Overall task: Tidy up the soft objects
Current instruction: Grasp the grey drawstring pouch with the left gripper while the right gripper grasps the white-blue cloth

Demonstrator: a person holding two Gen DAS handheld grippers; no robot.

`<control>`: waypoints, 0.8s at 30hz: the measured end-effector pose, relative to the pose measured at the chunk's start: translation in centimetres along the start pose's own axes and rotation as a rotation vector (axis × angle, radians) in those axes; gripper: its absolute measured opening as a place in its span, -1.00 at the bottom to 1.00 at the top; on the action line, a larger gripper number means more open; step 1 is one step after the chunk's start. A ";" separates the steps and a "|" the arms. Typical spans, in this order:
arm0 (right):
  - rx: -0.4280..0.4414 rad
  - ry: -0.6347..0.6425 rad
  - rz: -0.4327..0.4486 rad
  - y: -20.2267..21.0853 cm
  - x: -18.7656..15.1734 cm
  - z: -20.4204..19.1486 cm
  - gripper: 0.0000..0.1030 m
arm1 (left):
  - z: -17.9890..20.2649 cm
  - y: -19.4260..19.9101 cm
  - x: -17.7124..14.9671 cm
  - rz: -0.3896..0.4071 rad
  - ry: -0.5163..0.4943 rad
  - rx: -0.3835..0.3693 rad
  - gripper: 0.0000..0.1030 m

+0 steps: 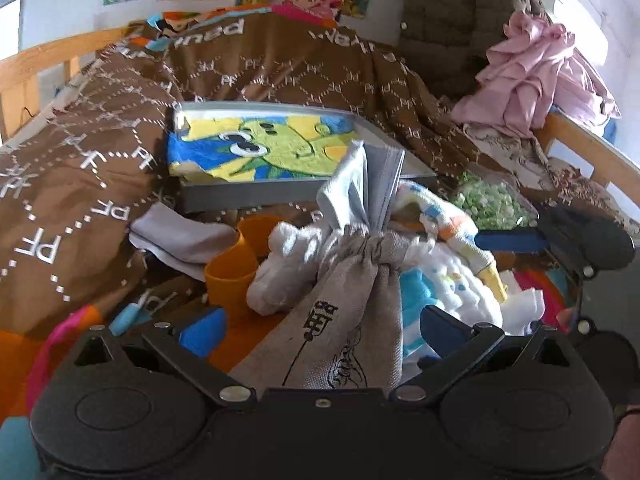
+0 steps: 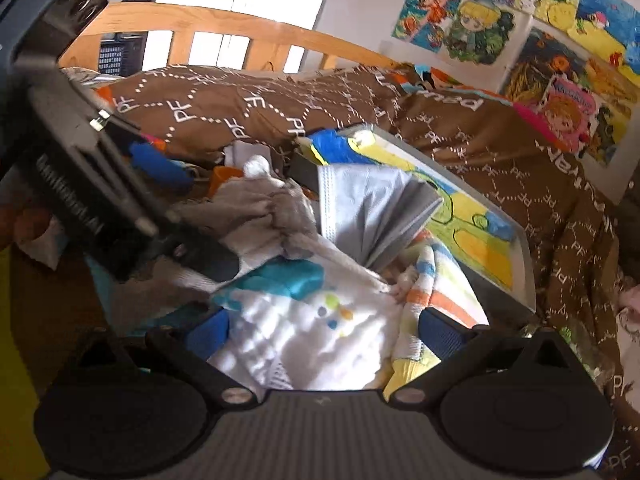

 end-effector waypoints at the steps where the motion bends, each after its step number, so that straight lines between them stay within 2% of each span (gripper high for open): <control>1: -0.001 0.001 -0.001 0.0 -0.2 0.2 0.99 | -0.1 -0.4 -0.1 -0.014 0.005 -0.007 0.98; 4: -0.012 0.025 0.012 -0.2 -0.1 -0.1 0.96 | -0.4 -1.3 -0.6 -0.056 0.028 -0.022 0.98; 7: -0.013 0.071 0.034 -0.3 0.0 -0.6 0.90 | -0.6 -1.6 -0.8 -0.074 0.061 -0.027 0.89; 14: 0.041 0.047 -0.011 -1.0 -0.2 -0.8 0.52 | -1.4 -1.3 -0.9 -0.063 0.140 -0.062 0.54; 19: 0.049 0.013 -0.035 -1.1 -0.3 -0.5 0.37 | -1.3 -1.3 -1.0 -0.071 0.146 -0.081 0.40; 24: 0.051 0.016 -0.021 -0.6 -0.2 -0.5 0.06 | -1.2 -1.0 -0.9 -0.061 0.161 -0.097 -0.19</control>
Point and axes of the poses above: each gripper's, at about its wrist camera, not at the fingertips, and y roughly against the way its jaws point, z to its right, x to its top, the point moved 5 cm from there along -y, roughly the way its jaws point, and after that the axes turned 3 degrees about -x, right-handed, at the moved point
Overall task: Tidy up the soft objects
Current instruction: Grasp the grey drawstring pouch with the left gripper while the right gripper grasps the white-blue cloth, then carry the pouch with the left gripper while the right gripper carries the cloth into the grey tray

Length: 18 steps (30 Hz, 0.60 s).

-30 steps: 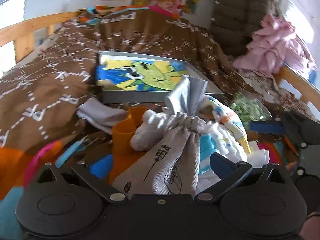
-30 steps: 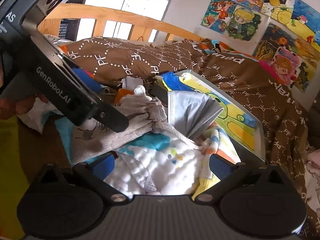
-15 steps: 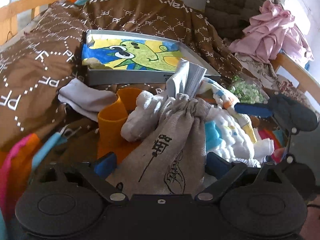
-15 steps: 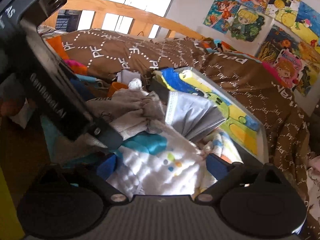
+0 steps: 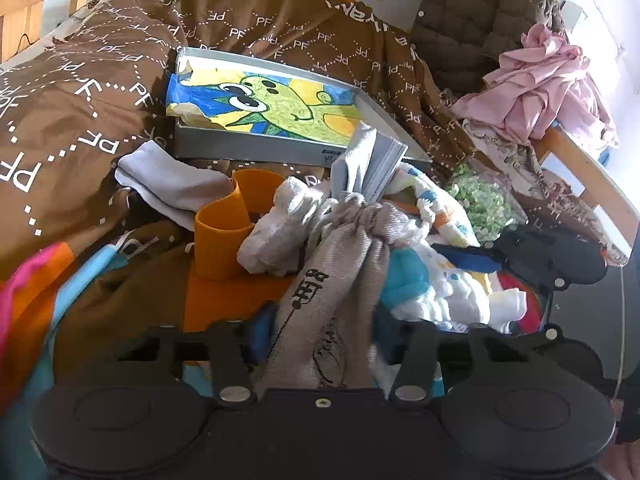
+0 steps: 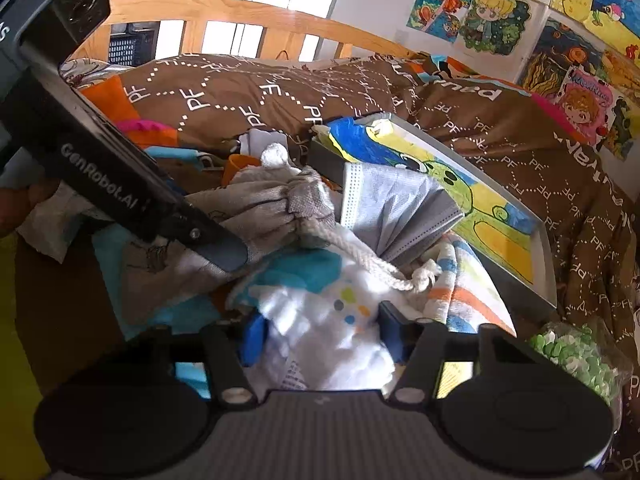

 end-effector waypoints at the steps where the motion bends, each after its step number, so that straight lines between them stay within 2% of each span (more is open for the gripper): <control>1: 0.001 0.001 0.005 0.1 0.0 -0.1 0.01 | 0.0 0.1 0.0 0.004 0.002 -0.004 -0.25; 3: 0.006 0.001 0.014 0.4 0.1 -0.2 -0.22 | 0.2 0.5 0.0 0.016 0.003 -0.017 -0.51; 6: 0.022 -0.025 0.023 1.2 0.3 -0.2 -0.43 | 0.2 1.5 0.0 0.054 0.024 -0.033 -0.61; 12: 0.018 -0.129 0.040 3.0 0.4 1.2 -0.54 | -0.1 4.6 0.5 0.176 0.106 -0.044 -0.62; 18: -0.022 -0.271 0.182 6.5 1.2 3.9 -0.54 | 0.4 7.7 1.3 0.320 0.110 -0.039 -0.62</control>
Point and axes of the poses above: each gripper's, at about its wrist camera, not at the fingertips, and y roughly against the way its jaws point, z to its right, x to its top, the point moved 5 cm from there along -y, roughly the way its jaws point, and after that the axes turned 3 degrees about -x, right-handed, at the moved point
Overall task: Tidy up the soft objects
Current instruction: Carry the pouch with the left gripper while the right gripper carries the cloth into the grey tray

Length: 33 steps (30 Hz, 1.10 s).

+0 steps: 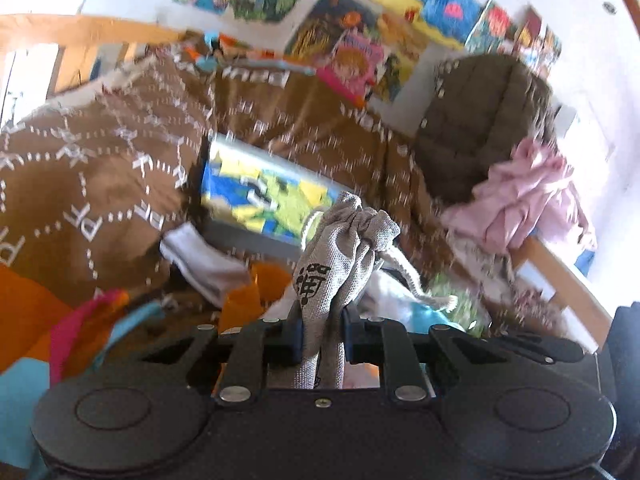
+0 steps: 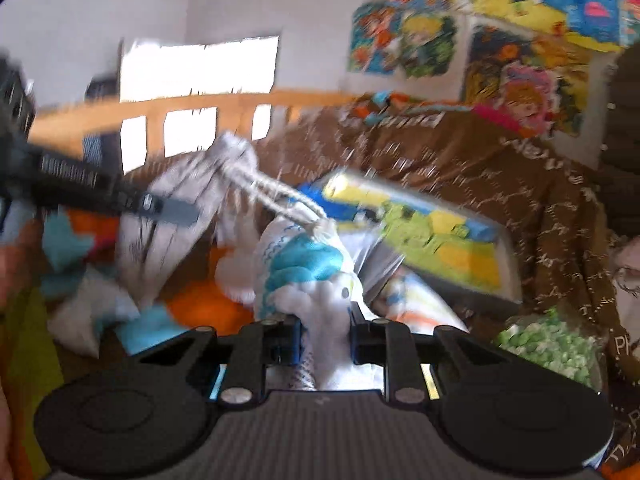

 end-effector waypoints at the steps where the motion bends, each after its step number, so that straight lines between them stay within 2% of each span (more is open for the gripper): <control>1: -0.001 -0.028 0.027 0.4 0.4 0.5 -0.54 | 0.2 0.2 0.3 0.016 -0.004 -0.006 -0.62; 7: -0.041 -0.171 0.158 1.0 3.4 4.3 -0.53 | 2.2 0.2 3.0 0.092 -0.004 -0.029 -0.62; 10: -0.065 -0.246 0.184 -0.6 4.9 7.0 -0.53 | 3.1 -0.9 4.9 0.121 -0.041 -0.021 -0.62; 15: -0.092 -0.353 0.199 -5.6 6.4 11.6 -0.53 | 3.5 -6.0 9.2 0.130 -0.035 0.000 -0.62; 19: -0.111 -0.405 0.176 -9.8 6.2 14.3 -0.53 | 3.0 -11.1 11.4 0.105 -0.063 0.018 -0.62; 23: -0.120 -0.455 0.113 -13.8 5.4 16.3 -0.53 | 2.3 -16.7 12.5 0.065 -0.061 0.032 -0.62; 28: -0.132 -0.502 0.025 -17.2 4.0 17.8 -0.53 | 0.8 -23.5 12.7 -0.013 0.029 0.061 -0.62; 33: -0.147 -0.518 0.003 -19.4 4.1 19.2 -0.52 | -1.1 -27.9 11.8 -0.097 0.098 0.112 -0.62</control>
Point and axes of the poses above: each gripper's, at about its wrist camera, not at the fingertips, and y roughly against the way its jaws point, z to its right, x to its top, the point moved 5 cm from there along -y, roughly the way its jaws point, and after that the axes turned 3 degrees about -x, right-handed, at the moved point
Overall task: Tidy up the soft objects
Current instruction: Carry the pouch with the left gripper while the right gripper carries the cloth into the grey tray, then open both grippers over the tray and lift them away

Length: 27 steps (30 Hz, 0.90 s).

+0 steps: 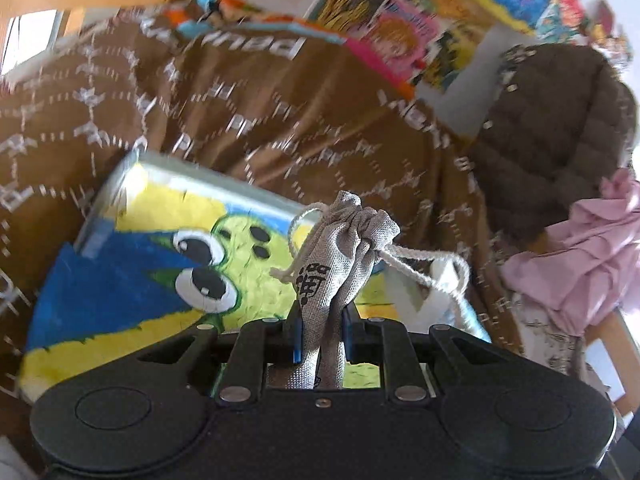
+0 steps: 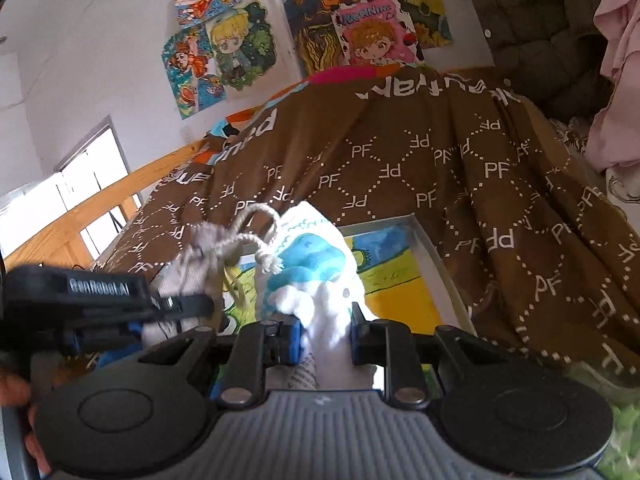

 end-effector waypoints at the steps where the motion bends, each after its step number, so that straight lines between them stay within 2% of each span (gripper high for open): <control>1: 0.001 -0.002 -0.008 -0.5 0.3 -0.1 -0.52 | -0.3 -0.5 -0.1 -0.015 0.010 0.009 -0.62; 9: -0.012 0.005 -0.103 -3.2 -0.1 0.0 -0.50 | -1.4 -3.0 -1.4 -0.123 0.003 0.088 -0.61; 14: -0.016 -0.019 -0.152 -3.7 -0.6 0.5 -0.48 | -1.7 -3.6 -1.5 -0.145 0.016 0.119 -0.59; 20: -0.022 -0.023 -0.190 -3.9 -1.1 0.6 -0.22 | -2.2 -3.7 -1.6 -0.162 0.055 0.160 -0.50; 25: -0.007 -0.040 -0.198 -3.3 -0.9 0.8 0.02 | -2.1 -3.4 -1.7 -0.177 0.057 0.197 -0.25; 27: 0.000 -0.048 -0.190 -2.8 -0.7 0.8 0.27 | -1.9 -3.1 -1.6 -0.176 0.050 0.213 0.06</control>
Point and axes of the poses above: each gripper's, at about its wrist camera, not at the fingertips, and y roughly against the way its jaws point, z to its right, x to its top, the point moved 5 cm from there along -y, roughly the way its jaws point, and after that the axes turned 3 degrees about -x, right-handed, at the moved point
